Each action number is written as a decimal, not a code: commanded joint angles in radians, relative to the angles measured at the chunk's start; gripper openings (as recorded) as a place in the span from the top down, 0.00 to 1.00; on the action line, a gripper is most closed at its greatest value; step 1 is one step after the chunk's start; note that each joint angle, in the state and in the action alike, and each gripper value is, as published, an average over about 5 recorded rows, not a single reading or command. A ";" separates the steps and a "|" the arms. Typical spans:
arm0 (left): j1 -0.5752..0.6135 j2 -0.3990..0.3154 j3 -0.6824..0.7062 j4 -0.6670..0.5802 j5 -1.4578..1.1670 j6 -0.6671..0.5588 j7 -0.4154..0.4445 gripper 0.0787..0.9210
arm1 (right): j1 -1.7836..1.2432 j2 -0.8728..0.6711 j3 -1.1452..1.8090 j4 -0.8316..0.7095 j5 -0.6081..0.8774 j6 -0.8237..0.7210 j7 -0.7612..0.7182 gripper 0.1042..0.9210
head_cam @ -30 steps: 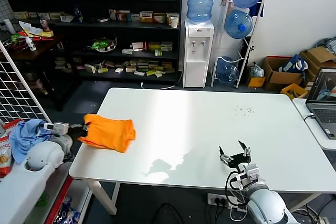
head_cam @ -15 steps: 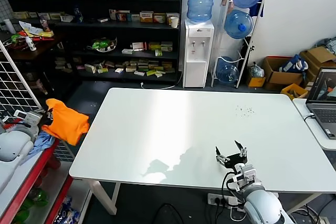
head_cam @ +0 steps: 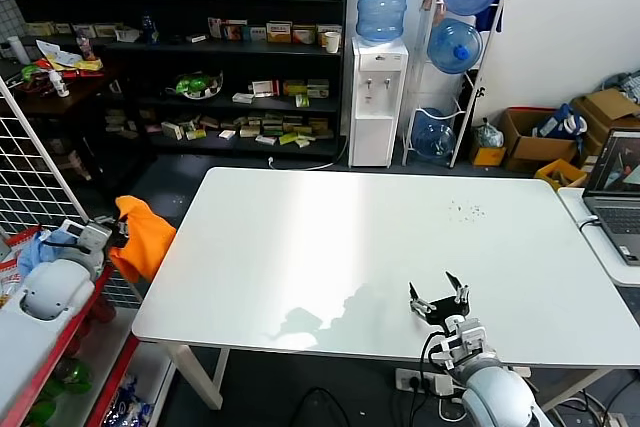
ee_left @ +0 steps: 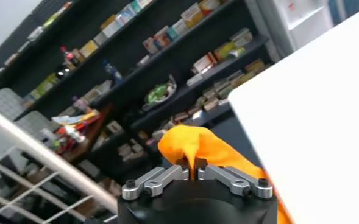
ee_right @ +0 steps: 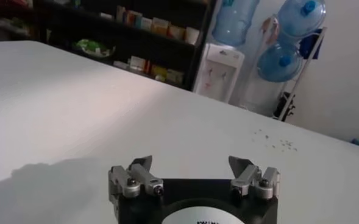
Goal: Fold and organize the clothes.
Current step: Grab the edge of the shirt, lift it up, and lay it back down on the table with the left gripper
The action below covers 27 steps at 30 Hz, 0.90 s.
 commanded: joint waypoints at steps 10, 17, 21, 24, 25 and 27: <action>0.067 -0.269 0.100 -0.338 -0.172 0.100 -0.129 0.94 | -0.009 -0.009 0.026 -0.004 -0.009 0.000 0.001 0.12; 0.078 -0.424 0.162 -0.294 -0.185 0.097 -0.176 0.94 | -0.016 -0.023 0.042 -0.007 -0.007 0.002 0.000 0.12; 0.079 -0.553 0.197 -0.231 -0.150 0.077 -0.189 0.94 | -0.019 -0.026 0.051 -0.011 -0.007 0.004 0.000 0.12; 0.073 -0.664 0.225 -0.175 -0.106 0.058 -0.190 0.94 | -0.021 -0.027 0.059 -0.016 -0.007 0.007 0.000 0.12; 0.070 -0.697 0.234 -0.157 -0.094 0.053 -0.190 0.94 | -0.023 -0.027 0.062 -0.017 -0.006 0.008 0.000 0.12; 0.064 -0.761 0.251 -0.123 -0.071 0.042 -0.191 0.94 | -0.025 -0.029 0.068 -0.021 -0.005 0.010 0.000 0.12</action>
